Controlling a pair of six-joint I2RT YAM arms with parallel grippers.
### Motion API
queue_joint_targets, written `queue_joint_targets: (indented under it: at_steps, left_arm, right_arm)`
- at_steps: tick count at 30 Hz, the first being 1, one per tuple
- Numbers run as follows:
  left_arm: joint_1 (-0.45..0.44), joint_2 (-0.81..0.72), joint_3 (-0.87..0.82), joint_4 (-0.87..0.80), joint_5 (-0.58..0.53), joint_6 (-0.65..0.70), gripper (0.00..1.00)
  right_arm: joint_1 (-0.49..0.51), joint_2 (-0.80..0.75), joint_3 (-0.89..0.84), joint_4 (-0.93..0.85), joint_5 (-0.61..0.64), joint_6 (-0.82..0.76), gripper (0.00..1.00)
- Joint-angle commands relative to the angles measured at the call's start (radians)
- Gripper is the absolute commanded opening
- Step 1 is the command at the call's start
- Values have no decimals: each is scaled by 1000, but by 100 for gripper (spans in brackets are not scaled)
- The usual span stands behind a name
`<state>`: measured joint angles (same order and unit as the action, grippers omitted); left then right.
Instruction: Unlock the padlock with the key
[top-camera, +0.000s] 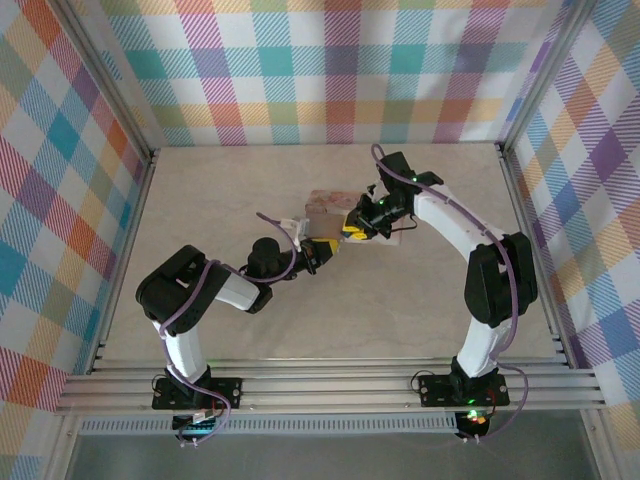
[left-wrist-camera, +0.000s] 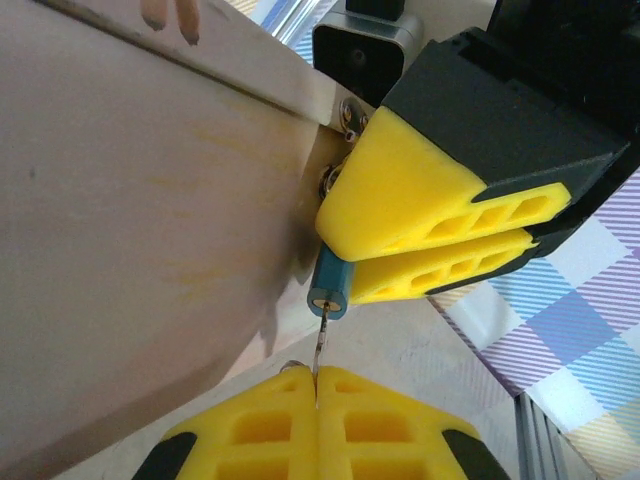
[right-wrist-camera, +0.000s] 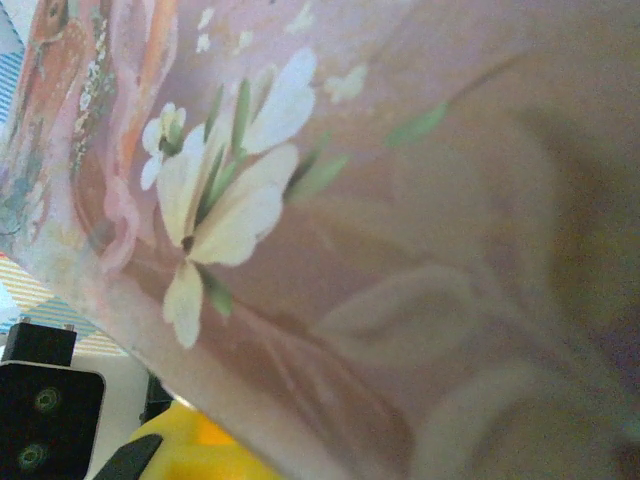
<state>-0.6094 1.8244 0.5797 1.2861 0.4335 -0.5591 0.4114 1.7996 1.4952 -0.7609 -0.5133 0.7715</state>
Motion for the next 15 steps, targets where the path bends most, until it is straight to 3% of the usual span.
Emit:
queue_joint_targets:
  at_steps: [1,15]
  left_arm:
    - [-12,-3,22,64,-30,-4,0]
    - [-20,2,44,71,-34,-35,0]
  right_arm:
    - [-6,-11,43,-11,-4,9,0]
    - [-6,-21,31,29,-26,62,0]
